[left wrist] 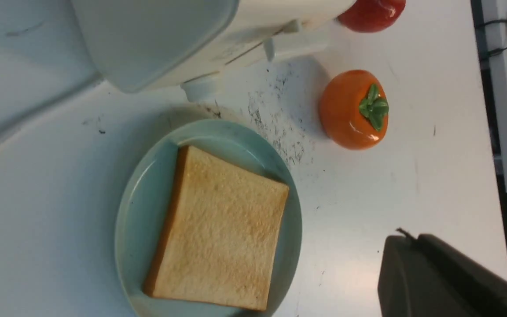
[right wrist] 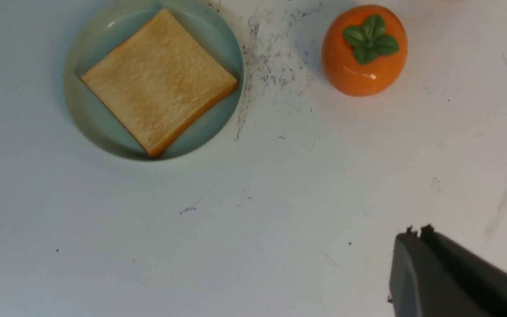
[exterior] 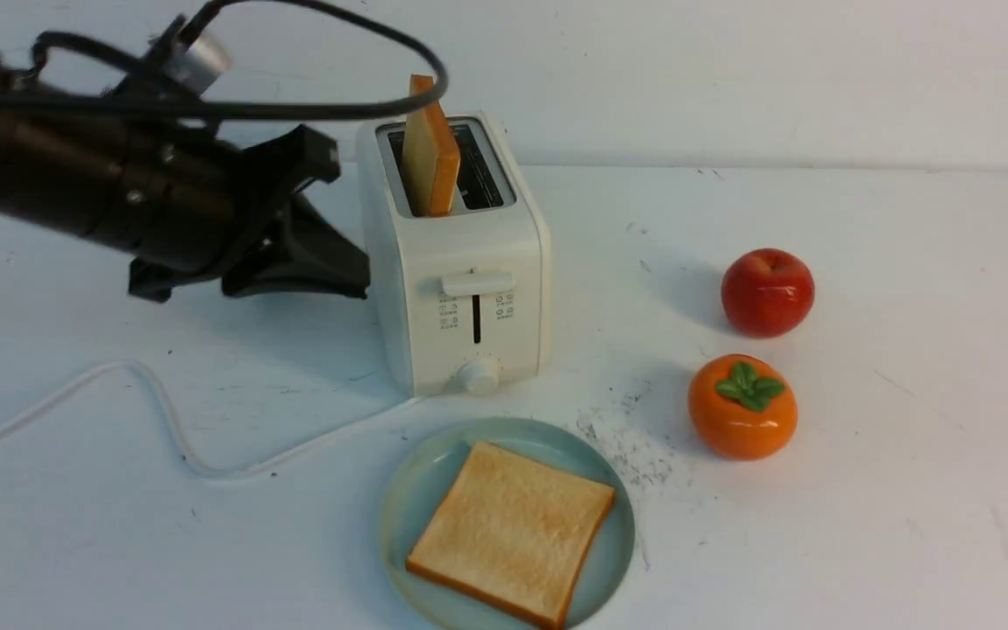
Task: Take toasted bread from bread machine on white table place on plate.
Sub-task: 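Reach for a toast slice standing in the toaster with the left gripper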
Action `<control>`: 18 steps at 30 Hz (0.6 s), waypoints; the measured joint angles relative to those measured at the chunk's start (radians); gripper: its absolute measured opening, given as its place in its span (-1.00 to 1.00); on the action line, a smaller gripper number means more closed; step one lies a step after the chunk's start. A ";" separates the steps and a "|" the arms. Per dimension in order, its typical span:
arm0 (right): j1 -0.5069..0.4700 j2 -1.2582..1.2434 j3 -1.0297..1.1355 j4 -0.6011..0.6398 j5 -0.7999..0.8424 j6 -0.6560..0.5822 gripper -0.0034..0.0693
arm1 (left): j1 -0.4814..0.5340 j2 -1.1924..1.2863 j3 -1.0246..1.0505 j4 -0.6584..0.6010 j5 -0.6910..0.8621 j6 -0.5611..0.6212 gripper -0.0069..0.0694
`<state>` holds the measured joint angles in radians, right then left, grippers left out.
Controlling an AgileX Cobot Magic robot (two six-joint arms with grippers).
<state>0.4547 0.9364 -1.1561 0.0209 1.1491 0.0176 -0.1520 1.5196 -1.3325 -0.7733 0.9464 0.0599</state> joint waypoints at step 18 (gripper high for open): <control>0.000 -0.118 0.220 -0.082 -0.062 0.000 -0.93 | -0.360 0.476 -0.731 0.925 0.174 -0.746 -0.85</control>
<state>0.4547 0.8181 -0.9357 -0.0608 1.0866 0.0176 -0.5116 1.9953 -2.0638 0.1518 1.1206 -0.6858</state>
